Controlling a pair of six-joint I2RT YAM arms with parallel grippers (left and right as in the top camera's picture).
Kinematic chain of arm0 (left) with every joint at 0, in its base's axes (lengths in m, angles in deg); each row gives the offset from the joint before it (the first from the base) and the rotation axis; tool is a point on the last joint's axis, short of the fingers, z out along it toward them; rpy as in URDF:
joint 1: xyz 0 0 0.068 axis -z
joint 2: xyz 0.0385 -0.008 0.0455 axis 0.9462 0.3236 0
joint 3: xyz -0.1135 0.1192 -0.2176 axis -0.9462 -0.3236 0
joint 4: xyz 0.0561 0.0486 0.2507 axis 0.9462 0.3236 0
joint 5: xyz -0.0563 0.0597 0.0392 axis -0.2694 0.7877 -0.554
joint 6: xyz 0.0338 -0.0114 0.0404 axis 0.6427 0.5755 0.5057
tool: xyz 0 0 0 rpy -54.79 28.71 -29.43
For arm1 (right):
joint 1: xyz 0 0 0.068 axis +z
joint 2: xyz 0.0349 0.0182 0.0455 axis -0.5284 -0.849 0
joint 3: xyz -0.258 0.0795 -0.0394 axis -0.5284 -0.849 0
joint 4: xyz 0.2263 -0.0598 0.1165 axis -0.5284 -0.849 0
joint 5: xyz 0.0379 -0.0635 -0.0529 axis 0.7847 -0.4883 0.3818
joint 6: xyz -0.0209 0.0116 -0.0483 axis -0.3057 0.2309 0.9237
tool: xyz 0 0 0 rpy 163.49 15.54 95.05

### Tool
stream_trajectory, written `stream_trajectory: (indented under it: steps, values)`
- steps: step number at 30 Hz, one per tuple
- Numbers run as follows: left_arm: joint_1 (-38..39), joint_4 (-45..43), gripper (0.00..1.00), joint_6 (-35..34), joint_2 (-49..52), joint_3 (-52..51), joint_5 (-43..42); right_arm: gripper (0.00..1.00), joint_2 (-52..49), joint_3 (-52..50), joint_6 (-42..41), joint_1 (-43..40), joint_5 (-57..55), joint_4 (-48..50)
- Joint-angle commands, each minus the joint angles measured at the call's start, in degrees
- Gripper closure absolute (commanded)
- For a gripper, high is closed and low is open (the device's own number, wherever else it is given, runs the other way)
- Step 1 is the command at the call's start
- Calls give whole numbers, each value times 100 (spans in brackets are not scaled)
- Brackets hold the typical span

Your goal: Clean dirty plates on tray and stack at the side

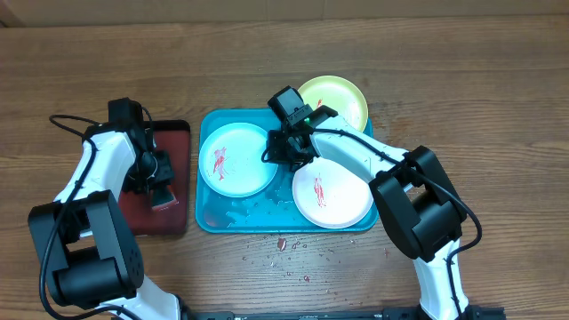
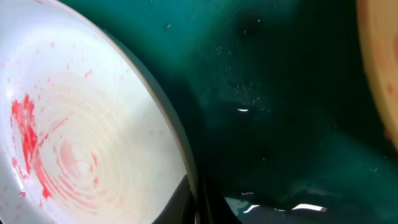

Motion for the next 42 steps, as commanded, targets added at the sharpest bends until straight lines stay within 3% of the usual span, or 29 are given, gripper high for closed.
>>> stream_trajectory:
  steps: [1, 6, 8, 9, 10, 15, 22, 31, 42]
  values:
    - [-20, -138, 69, 63, 57, -214, 72, 95, -269, -7, -4, 22, -363, -26]
    - [-20, -562, 70, 66, 57, -551, 72, 95, -269, -7, -4, 22, -398, -28]
    - [-20, -638, 80, 66, 57, -581, 72, 95, -269, -7, -4, 22, -400, -28]
    - [-17, -671, 93, 63, 57, -579, 70, 95, -269, -7, -4, 22, -400, -28]
    - [-20, -678, 96, 61, 55, -579, 70, 95, -269, -7, -4, 22, -400, -28]
    - [-17, -623, 96, 33, 55, -533, 52, 95, -269, -7, -4, 22, -400, -26]
    - [-20, 181, 96, -2, 4, 247, -273, 96, -269, -7, -4, 22, -376, -70]
    - [42, 1080, 96, 850, 0, 1786, -1471, 96, -267, -4, 20, -39, 2, -245]
    - [1060, 485, 96, 922, 50, 1578, -1773, 96, -267, -4, 146, -131, 227, -507]
